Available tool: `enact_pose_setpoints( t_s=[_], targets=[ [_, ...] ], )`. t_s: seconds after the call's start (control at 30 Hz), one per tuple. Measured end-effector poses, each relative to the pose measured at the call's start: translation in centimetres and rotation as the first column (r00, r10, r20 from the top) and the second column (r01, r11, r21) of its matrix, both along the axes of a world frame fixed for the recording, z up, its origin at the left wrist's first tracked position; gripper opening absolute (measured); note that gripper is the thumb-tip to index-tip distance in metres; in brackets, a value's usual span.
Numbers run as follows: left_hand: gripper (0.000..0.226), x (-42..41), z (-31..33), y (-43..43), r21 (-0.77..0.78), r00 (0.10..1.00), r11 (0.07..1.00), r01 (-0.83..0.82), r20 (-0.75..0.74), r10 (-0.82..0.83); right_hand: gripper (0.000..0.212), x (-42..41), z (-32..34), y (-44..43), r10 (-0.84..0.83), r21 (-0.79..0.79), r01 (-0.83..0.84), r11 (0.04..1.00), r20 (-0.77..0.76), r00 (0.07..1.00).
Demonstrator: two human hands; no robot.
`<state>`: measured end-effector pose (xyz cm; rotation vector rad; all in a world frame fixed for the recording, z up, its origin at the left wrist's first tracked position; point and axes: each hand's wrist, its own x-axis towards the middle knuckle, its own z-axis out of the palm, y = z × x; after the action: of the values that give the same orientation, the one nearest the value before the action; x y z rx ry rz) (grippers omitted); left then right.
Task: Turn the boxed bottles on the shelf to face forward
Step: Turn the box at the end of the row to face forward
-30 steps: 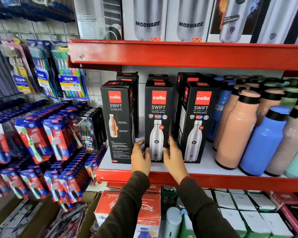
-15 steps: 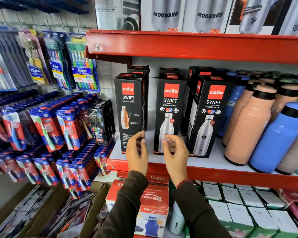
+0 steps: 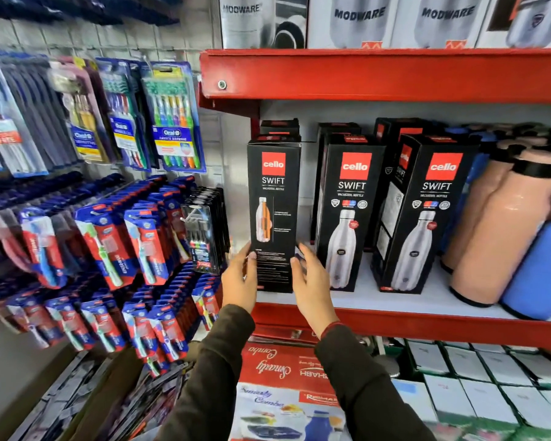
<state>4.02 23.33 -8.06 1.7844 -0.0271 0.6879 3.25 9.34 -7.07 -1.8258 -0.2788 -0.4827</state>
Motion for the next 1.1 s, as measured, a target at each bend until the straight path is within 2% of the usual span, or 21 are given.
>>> enact_pose_setpoints(
  t_s=[0.17, 0.27, 0.33, 0.43, 0.6, 0.73, 0.83, 0.9, 1.03, 1.1],
  targets=[
    [0.033, 0.5, 0.0, 1.0, -0.113, 0.993, 0.986, 0.121, 0.011, -0.12, 0.046, 0.4, -0.3, 0.5, 0.01, 0.038, -0.01, 0.999, -0.022, 1.0],
    [0.026, 0.3, 0.4, 1.4, -0.227, 0.983, 0.957, 0.181, 0.032, -0.178, 0.06, 0.6, 0.1, 0.5, 0.013, -0.006, -0.013, 1.0, 0.007, 1.0],
    [0.031, 0.0, 0.9, 1.5, -0.302, 0.976, 0.928, 0.219, 0.057, -0.211, 0.07, 0.8, 0.6, 0.7, 0.001, -0.023, -0.001, 1.0, 0.018, 1.0],
    [0.043, -0.2, 1.3, 1.6, -0.368, 0.974, 0.902, 0.226, 0.07, -0.215, 0.073, 0.9, 1.3, 1.3, -0.065, -0.047, 0.067, 0.997, 0.036, 0.997],
    [0.041, -0.4, 1.2, 1.7, -0.352, 0.982, 0.916, 0.19, 0.075, -0.175, 0.077, 0.9, 1.8, 1.9, -0.147, -0.047, 0.149, 0.988, 0.051, 0.988],
    [0.033, 0.5, 1.1, 2.6, -0.154, 0.981, 0.971, 0.184, 0.084, -0.173, 0.084, 1.3, 1.6, 1.7, -0.138, -0.022, 0.14, 0.99, 0.05, 0.989],
    [0.041, 2.0, 1.1, 3.1, -0.043, 0.98, 0.98, 0.193, -0.038, -0.195, 0.079, 1.2, 1.8, 1.6, -0.108, -0.054, 0.111, 0.992, 0.056, 0.993],
    [0.041, 2.6, 1.3, 3.3, -0.049, 0.966, 0.971, 0.232, -0.101, -0.236, 0.083, 1.3, 1.9, 1.6, -0.07, -0.081, 0.073, 0.994, 0.043, 0.997],
    [0.038, 2.9, 1.2, 3.7, -0.12, 0.954, 0.957, 0.263, -0.115, -0.277, 0.111, 1.2, 1.7, 1.6, 0.021, -0.131, -0.015, 0.991, 0.044, 0.999],
    [0.032, 2.7, 0.8, 3.8, -0.139, 0.959, 0.957, 0.255, -0.091, -0.269, 0.107, 1.1, 1.6, 1.7, 0.048, -0.16, -0.04, 0.986, 0.049, 0.998]
  ],
)
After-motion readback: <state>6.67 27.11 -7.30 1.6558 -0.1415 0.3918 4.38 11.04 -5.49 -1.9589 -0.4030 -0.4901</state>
